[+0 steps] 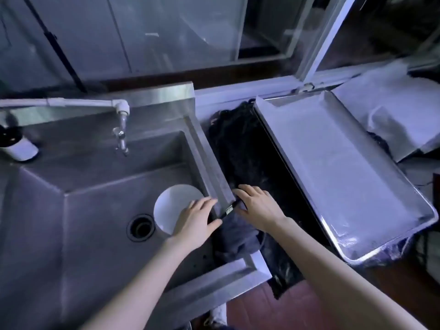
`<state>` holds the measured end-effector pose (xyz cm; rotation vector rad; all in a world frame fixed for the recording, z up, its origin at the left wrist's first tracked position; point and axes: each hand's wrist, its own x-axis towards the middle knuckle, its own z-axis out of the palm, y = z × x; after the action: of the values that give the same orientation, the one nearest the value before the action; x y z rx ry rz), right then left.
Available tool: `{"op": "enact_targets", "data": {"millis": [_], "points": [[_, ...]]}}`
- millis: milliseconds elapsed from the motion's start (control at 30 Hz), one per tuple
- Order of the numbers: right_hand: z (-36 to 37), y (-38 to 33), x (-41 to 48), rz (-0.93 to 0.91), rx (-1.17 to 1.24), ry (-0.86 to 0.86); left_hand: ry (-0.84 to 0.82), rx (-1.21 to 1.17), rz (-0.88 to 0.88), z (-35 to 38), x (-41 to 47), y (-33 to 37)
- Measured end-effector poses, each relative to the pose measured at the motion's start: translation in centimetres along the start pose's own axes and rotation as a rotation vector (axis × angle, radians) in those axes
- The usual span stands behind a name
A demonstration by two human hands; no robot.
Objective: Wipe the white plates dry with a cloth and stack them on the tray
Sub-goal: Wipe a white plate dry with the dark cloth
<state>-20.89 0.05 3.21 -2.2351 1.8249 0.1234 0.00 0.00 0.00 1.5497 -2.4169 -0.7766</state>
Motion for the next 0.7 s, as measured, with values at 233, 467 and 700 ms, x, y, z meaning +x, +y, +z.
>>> {"op": "enact_targets", "data": {"millis": [233, 467, 700], "points": [[5.3, 3.3, 0.7, -0.012, 0.062, -0.22, -0.144, -0.136, -0.207, 6.6, 2.2, 1.8], [6.5, 3.9, 0.9, -0.025, 0.211, -0.196, -0.027, -0.17, -0.336, 8.0, 3.2, 2.4], [5.5, 3.0, 1.4, -0.112, 0.318, -0.078, -0.029, -0.364, -0.349, 5.9, 1.8, 1.6]]}}
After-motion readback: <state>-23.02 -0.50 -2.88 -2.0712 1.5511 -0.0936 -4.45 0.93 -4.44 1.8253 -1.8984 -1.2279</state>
